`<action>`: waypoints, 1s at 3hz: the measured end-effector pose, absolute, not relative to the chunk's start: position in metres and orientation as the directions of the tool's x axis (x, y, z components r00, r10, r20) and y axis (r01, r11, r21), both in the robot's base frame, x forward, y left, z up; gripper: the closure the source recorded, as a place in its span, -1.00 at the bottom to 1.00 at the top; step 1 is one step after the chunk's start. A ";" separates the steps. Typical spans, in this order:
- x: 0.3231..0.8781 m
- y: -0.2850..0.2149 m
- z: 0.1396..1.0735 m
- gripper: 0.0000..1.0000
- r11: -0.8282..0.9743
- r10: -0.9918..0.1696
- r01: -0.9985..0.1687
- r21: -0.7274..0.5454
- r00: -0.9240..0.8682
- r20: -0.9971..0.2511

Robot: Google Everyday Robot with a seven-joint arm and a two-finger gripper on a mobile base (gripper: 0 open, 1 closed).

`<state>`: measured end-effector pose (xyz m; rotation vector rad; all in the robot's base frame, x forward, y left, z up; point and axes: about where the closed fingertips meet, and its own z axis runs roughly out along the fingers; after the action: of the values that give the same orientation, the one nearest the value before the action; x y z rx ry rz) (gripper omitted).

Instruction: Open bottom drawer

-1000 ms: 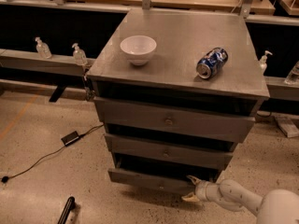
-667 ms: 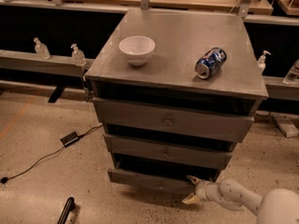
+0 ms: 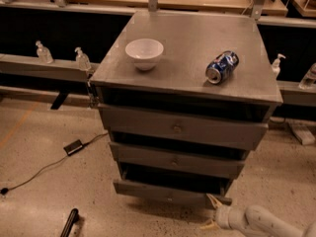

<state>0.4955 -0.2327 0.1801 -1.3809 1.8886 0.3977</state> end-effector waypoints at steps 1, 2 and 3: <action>0.495 -0.233 0.184 -0.46 0.369 -0.677 -0.912 -0.177 -0.134 -0.724; 0.495 -0.233 0.185 -0.11 0.369 -0.677 -0.912 -0.177 -0.134 -0.724; 0.495 -0.233 0.189 0.51 0.369 -0.677 -0.912 -0.178 -0.133 -0.724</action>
Offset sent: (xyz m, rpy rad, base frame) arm -0.0019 0.0029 0.0424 0.0992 -0.1359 0.0849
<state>0.4949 -0.2329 0.1886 -1.3798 1.8830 0.3985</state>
